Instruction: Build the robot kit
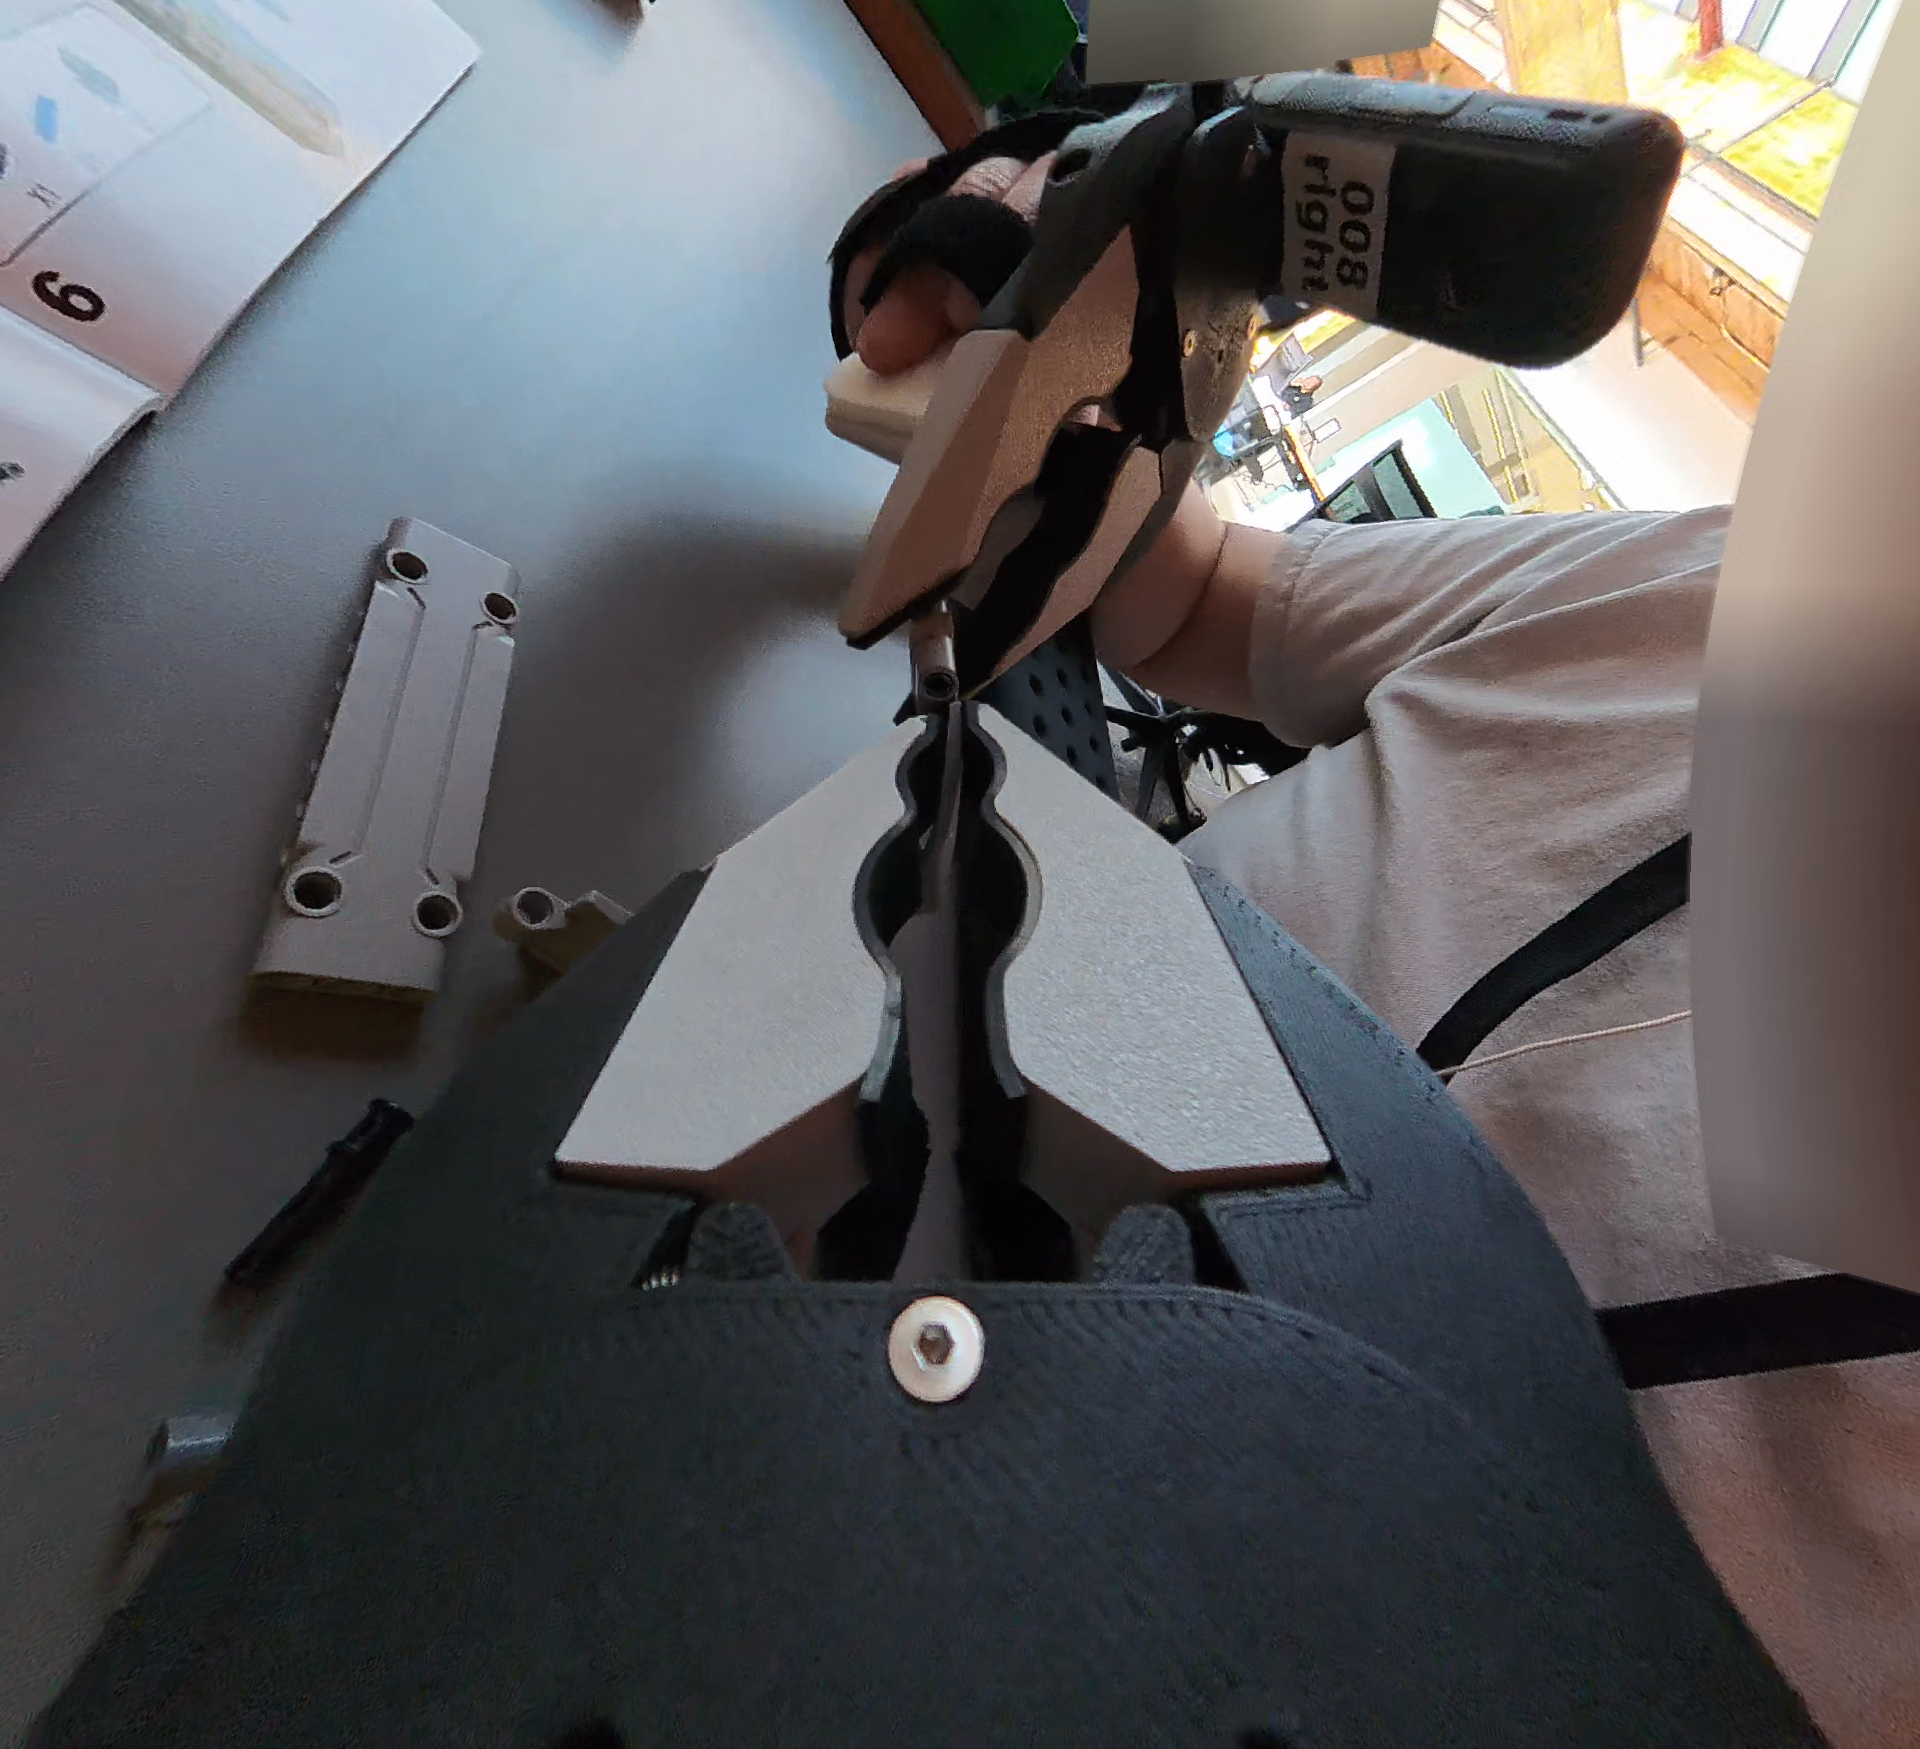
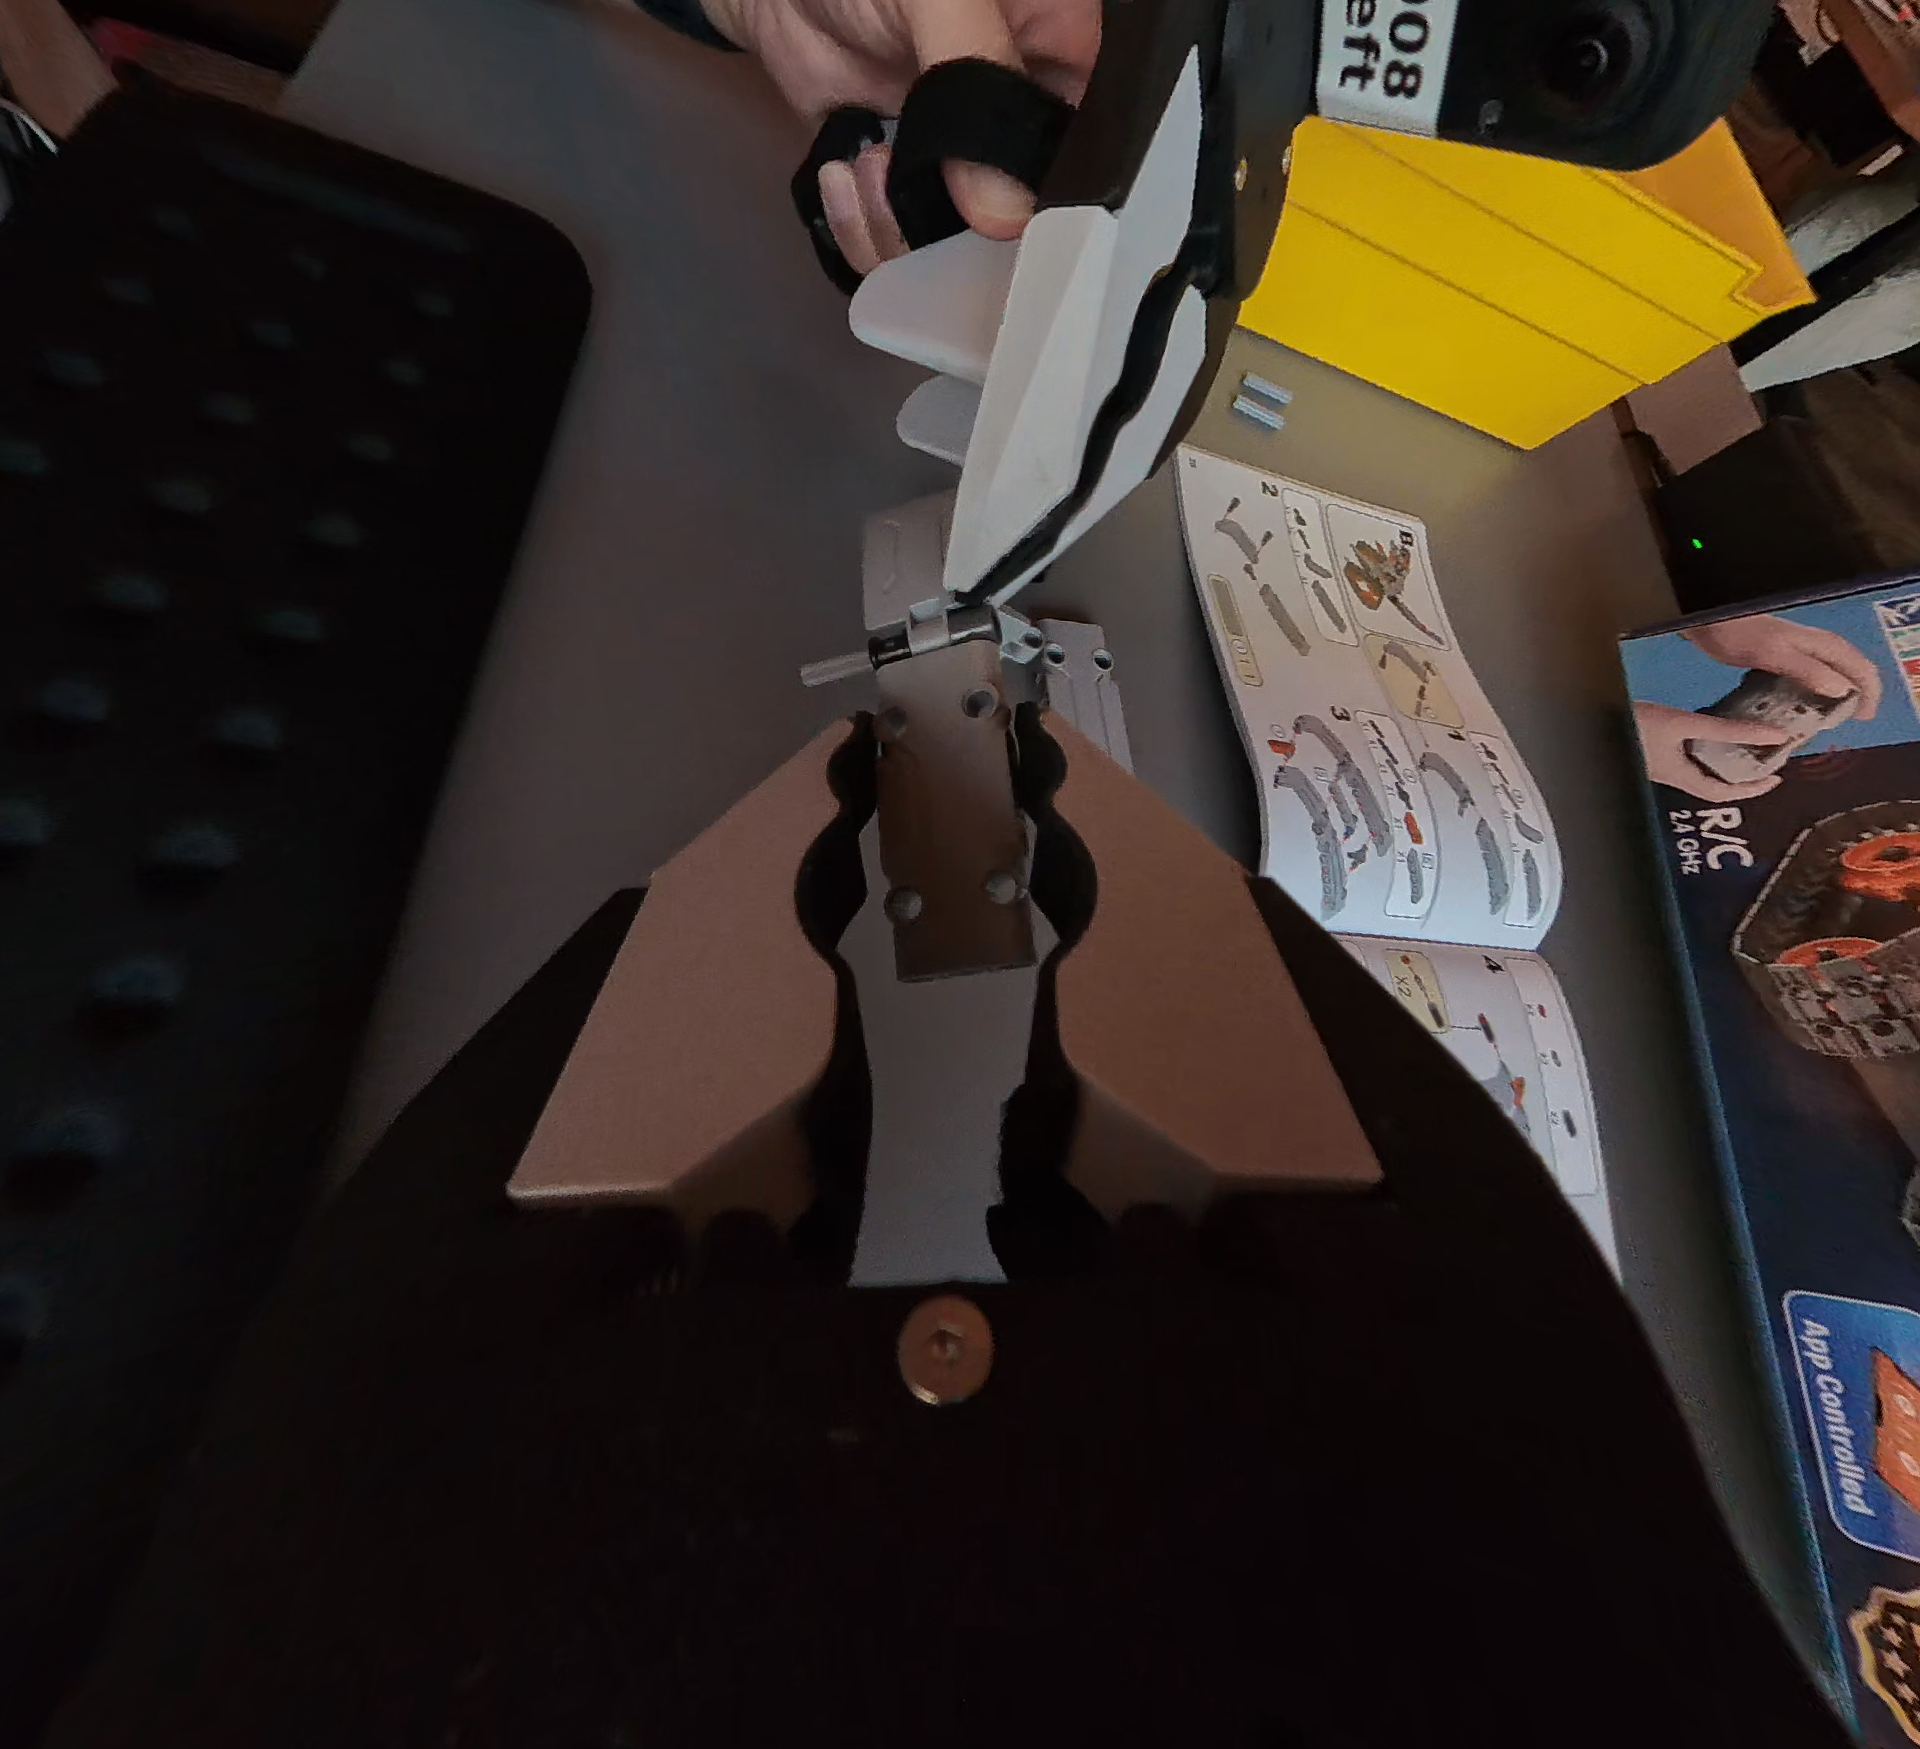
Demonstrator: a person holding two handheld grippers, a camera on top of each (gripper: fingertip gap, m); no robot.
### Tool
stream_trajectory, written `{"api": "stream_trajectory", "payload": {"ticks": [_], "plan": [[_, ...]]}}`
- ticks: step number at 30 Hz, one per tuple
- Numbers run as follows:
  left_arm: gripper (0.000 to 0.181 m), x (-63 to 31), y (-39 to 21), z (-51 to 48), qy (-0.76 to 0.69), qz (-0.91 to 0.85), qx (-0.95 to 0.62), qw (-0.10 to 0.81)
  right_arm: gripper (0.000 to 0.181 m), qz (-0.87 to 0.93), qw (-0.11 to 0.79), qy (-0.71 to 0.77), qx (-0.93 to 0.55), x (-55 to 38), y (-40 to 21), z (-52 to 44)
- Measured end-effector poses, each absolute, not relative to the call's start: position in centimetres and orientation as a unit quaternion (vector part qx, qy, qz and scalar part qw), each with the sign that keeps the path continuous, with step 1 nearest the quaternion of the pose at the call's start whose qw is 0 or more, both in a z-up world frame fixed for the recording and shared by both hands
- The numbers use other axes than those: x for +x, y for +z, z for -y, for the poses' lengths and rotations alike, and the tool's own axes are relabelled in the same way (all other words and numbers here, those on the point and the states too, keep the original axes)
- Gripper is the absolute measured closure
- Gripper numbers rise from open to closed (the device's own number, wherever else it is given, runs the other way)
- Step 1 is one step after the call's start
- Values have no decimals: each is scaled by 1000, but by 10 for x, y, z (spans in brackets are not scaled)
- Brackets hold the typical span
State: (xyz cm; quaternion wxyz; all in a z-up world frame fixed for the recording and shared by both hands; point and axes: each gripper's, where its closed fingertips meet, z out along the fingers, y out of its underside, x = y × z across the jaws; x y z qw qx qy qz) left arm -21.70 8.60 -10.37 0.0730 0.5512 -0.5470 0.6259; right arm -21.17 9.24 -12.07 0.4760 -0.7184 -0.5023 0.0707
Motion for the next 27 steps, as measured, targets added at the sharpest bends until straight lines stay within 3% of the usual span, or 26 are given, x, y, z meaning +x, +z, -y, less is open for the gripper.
{"api": "stream_trajectory", "payload": {"ticks": [6,10,27], "plan": [[157,-212,-106,-86,619,564,544,48,155,490,477,91,-724,-212,-118,-92],[171,-211,-111,-84,608,581,541,29,155,494,480,97,-719,-217,-117,-91],[173,-222,-101,-71,607,620,496,32,155,493,486,175,-700,-226,-107,-79]]}}
